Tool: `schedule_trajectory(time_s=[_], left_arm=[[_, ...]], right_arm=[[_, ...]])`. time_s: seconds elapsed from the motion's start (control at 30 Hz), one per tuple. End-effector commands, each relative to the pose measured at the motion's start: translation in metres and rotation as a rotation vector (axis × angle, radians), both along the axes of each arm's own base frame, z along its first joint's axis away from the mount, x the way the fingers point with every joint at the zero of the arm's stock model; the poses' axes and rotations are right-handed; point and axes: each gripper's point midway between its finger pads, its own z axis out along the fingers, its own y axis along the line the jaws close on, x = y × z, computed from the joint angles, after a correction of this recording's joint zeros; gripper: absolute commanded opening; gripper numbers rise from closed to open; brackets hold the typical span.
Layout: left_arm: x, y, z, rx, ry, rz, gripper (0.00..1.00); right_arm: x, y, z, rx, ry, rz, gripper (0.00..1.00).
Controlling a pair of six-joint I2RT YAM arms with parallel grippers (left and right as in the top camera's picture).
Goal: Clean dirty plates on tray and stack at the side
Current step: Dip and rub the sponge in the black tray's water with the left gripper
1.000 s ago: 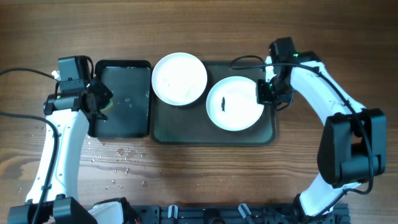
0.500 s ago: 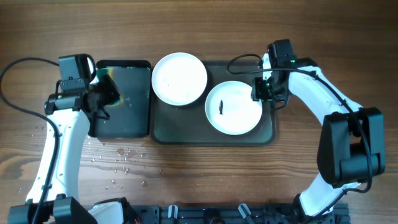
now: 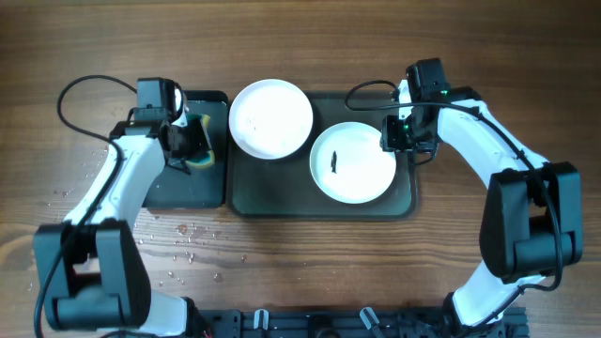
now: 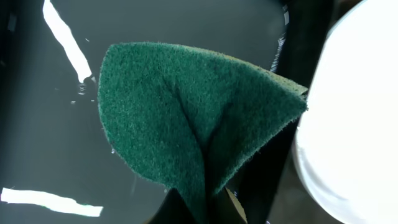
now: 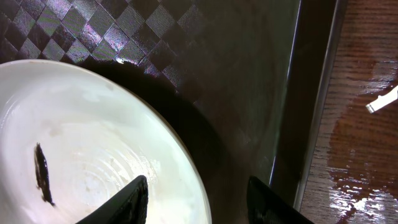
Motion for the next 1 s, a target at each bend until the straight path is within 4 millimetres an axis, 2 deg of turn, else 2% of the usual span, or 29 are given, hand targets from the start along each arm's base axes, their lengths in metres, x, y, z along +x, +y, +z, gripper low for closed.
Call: schedule_trajectory(time_s=[0.0,0.13,0.17,0.2,0.23,0.27,0.3,0.37,0.53,0.63,0.77,0.83,0.97], left_arm=[[-0.002,0.006,-0.019,0.043,0.044,-0.01,0.04],[-0.005,0.008,-0.037,0.057,0.092,-0.006,0.05],[-0.006,0.008,-0.039,0.057,0.098,-0.006,0.1],[-0.006,0.008,-0.041,0.057,0.103,-0.006,0.21],[-0.006,0.008,-0.043,0.057,0.105,-0.006,0.39],[-0.005,0.009,-0.045,0.057,0.106,-0.006,0.5],[-0.005,0.009,-0.046,0.061,0.107,-0.005,0.58],[-0.004,0.013,-0.048,0.084,0.107,0.003,0.62],[-0.003,0.023,-0.049,0.135,0.106,0.02,0.62],[-0.004,0.023,-0.053,0.134,0.12,0.019,0.56],[-0.008,0.022,-0.062,0.134,0.147,0.017,0.28],[-0.008,0.022,-0.064,0.133,0.153,0.017,0.04],[-0.007,0.023,-0.062,0.135,0.145,0.016,0.04]], right_arm=[[0.004,0.001,0.008,0.012,-0.025,0.001,0.52],[0.004,0.001,0.008,0.012,-0.025,0.0,0.52],[0.004,0.001,0.008,0.012,-0.025,0.001,0.52],[0.004,0.001,0.008,0.012,-0.025,0.001,0.52],[0.004,0.001,0.008,0.012,-0.025,0.001,0.52],[0.005,0.001,0.008,0.012,-0.025,0.001,0.52],[0.005,0.001,0.008,0.012,-0.025,0.001,0.52],[0.005,0.001,0.008,0.012,-0.025,0.001,0.52],[0.005,0.001,0.008,0.012,-0.026,0.001,0.52],[0.005,0.001,0.008,0.012,-0.027,0.001,0.52],[0.006,0.001,0.008,0.012,-0.029,0.0,0.52],[0.006,0.001,0.008,0.012,-0.03,0.001,0.52],[0.007,0.002,0.008,0.013,-0.034,0.001,0.52]])
